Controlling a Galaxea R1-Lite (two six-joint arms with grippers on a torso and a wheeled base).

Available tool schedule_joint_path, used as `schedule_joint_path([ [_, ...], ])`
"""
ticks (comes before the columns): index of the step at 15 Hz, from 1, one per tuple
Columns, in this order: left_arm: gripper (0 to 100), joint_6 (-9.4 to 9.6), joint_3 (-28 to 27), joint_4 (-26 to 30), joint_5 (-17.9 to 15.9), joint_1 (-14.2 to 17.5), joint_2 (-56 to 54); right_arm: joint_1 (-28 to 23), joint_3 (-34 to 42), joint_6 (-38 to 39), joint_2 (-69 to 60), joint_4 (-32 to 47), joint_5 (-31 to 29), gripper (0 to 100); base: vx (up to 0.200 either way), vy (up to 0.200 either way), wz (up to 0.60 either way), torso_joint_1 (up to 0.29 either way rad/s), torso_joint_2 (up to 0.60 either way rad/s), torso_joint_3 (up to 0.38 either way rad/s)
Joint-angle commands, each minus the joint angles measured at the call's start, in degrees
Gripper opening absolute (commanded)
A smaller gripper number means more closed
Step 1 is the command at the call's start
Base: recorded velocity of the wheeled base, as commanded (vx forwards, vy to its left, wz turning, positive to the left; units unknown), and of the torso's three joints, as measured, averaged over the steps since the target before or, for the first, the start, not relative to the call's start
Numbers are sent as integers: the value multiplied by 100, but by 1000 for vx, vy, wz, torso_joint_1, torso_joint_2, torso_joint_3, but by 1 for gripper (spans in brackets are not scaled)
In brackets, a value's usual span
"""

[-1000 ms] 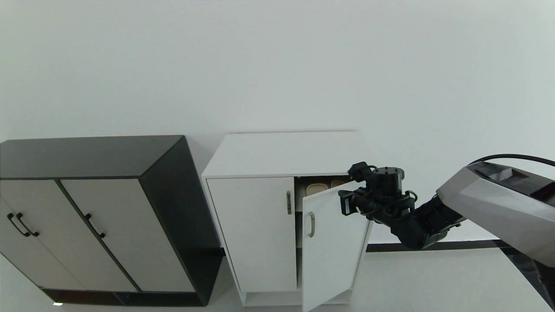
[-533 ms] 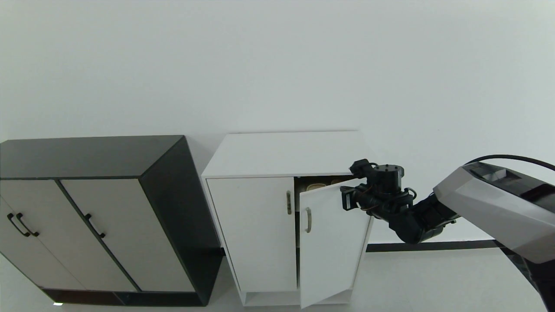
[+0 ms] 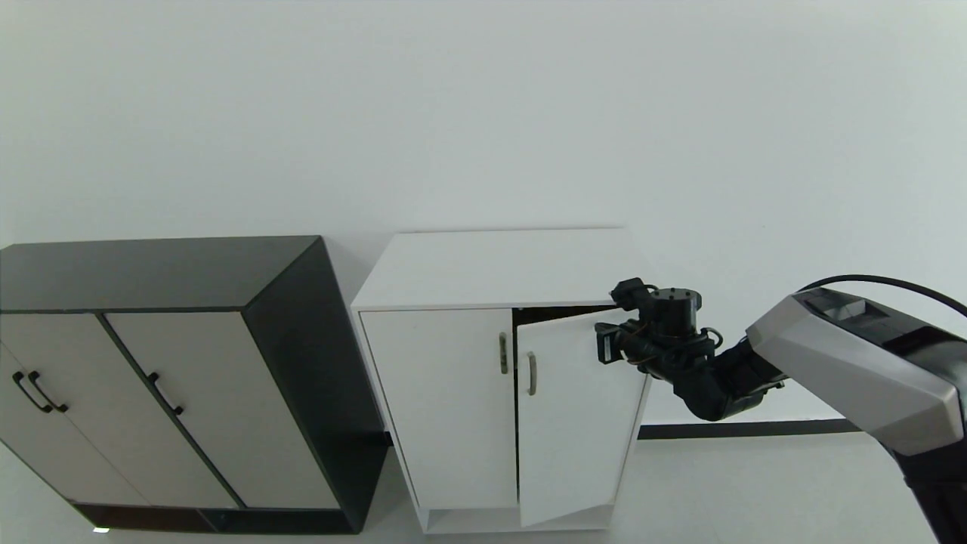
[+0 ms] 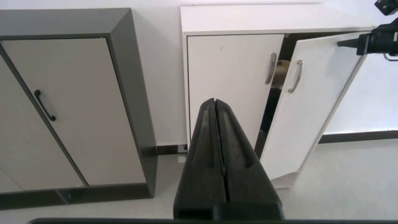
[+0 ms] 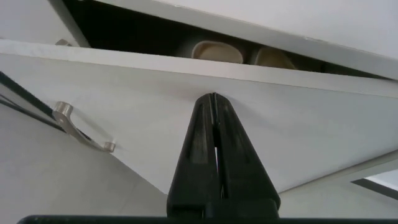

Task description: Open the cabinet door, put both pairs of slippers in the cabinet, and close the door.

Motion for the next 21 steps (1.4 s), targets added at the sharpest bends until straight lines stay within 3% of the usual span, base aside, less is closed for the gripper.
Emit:
schedule_joint_path([
  [1, 0, -4, 0, 0, 1, 1, -1, -16, -100, -1, 108, 66, 4, 0, 0, 0, 0, 0, 0, 0],
  [21, 0, 4, 0, 0, 1, 1, -1, -78, -864, -1, 354, 593, -93, 0, 0, 0, 0, 0, 0, 0],
])
